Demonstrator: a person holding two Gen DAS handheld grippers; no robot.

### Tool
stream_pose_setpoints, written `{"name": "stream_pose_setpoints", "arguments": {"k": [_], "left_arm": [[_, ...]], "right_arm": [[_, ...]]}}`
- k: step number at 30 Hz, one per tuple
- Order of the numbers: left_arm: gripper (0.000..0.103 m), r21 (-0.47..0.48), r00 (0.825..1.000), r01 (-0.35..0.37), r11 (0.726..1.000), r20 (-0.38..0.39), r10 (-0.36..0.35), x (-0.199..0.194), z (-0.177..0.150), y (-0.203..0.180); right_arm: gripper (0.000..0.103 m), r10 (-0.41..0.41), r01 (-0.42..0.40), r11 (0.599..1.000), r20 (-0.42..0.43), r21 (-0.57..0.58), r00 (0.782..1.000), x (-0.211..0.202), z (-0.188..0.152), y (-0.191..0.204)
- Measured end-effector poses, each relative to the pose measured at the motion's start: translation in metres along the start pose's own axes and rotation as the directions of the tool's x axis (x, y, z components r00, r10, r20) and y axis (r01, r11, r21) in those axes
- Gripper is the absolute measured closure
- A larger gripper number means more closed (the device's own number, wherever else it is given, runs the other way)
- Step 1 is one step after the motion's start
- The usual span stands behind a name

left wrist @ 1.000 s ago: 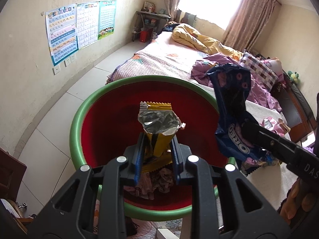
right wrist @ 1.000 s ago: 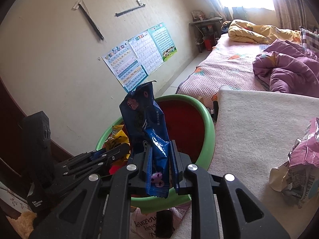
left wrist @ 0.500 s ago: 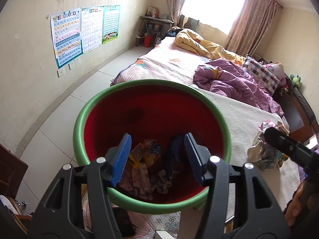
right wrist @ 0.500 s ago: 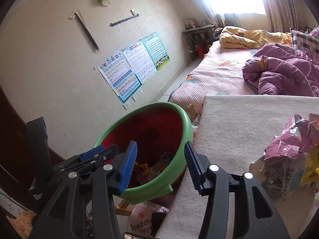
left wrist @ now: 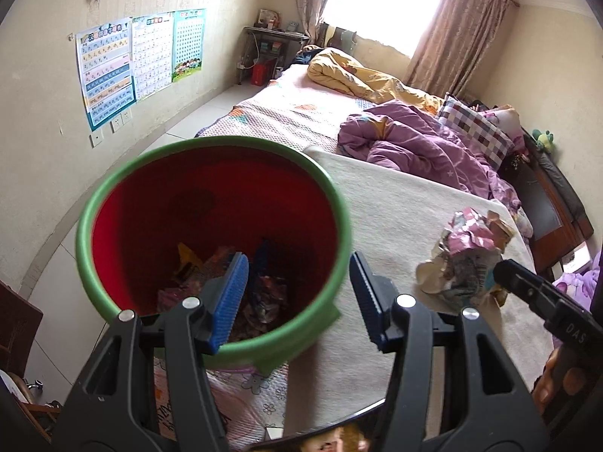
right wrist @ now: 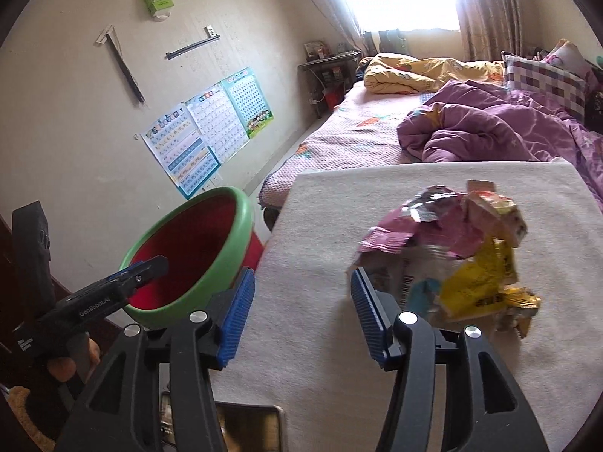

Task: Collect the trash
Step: 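Move both open grippers back over the wrapper pile on the mat, then grasp the white-blue paper wrapper with the left gripper while the right grasps a yellow wrapper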

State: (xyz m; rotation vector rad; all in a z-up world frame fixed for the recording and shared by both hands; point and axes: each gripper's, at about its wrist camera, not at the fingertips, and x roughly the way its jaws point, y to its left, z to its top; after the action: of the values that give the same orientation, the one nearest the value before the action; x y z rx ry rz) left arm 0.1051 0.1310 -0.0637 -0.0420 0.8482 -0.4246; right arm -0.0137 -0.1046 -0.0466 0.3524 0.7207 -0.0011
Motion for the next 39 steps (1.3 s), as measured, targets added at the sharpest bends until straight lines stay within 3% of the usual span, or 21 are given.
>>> {"name": "stream_pose_setpoints", "arguments": {"k": [6, 13, 15, 21, 23, 25, 27, 34, 37, 39], "left_arm": [[0.050, 0.009, 1.000, 0.010, 1.000, -0.014, -0.009, -0.001, -0.014, -0.040], [0.050, 0.036, 0.998, 0.039, 0.999, -0.042, -0.037, 0.006, -0.028, -0.098], [0.050, 0.048, 0.997, 0.051, 0.998, -0.052, -0.048, 0.011, -0.032, -0.115], [0.049, 0.065, 0.995, 0.064, 0.996, -0.083, -0.059, 0.035, -0.037, -0.155], [0.049, 0.065, 0.993, 0.065, 0.996, -0.101, -0.058, 0.045, -0.040, -0.167], [0.049, 0.063, 0.992, 0.062, 0.996, -0.110, -0.055, 0.055, -0.042, -0.176], [0.049, 0.055, 0.992, 0.055, 0.997, -0.119, -0.048, 0.063, -0.042, -0.182], [0.049, 0.022, 0.987, 0.045, 0.999, -0.155, -0.041, 0.088, -0.039, -0.191], [0.058, 0.033, 0.986, 0.045, 0.998, -0.162, -0.039, 0.093, -0.038, -0.196], [0.071, 0.041, 0.986, 0.046, 0.998, -0.162, -0.039, 0.092, -0.038, -0.198]], "right_arm": [[0.051, -0.097, 0.097, 0.995, 0.003, 0.038, 0.995, -0.023, -0.007, -0.071], [0.049, -0.141, 0.143, 0.989, -0.067, 0.030, 0.988, -0.017, -0.010, -0.132], [0.044, -0.132, 0.135, 0.991, -0.112, 0.018, 0.985, -0.008, -0.013, -0.141], [0.045, -0.040, 0.049, 0.998, -0.182, 0.046, 0.982, 0.015, -0.023, -0.165], [0.056, -0.013, 0.022, 0.999, -0.192, 0.043, 0.981, 0.017, -0.024, -0.168], [0.059, 0.008, -0.003, 1.000, -0.189, 0.027, 0.982, 0.013, -0.024, -0.169], [0.075, 0.021, -0.018, 1.000, -0.187, 0.020, 0.982, 0.008, -0.023, -0.171], [0.075, 0.049, -0.041, 0.998, -0.147, 0.056, 0.988, -0.014, -0.021, -0.185], [0.075, 0.058, -0.050, 0.997, -0.137, 0.063, 0.989, -0.021, -0.019, -0.189], [0.075, 0.058, -0.050, 0.996, -0.125, 0.069, 0.990, -0.026, -0.018, -0.190]]}}
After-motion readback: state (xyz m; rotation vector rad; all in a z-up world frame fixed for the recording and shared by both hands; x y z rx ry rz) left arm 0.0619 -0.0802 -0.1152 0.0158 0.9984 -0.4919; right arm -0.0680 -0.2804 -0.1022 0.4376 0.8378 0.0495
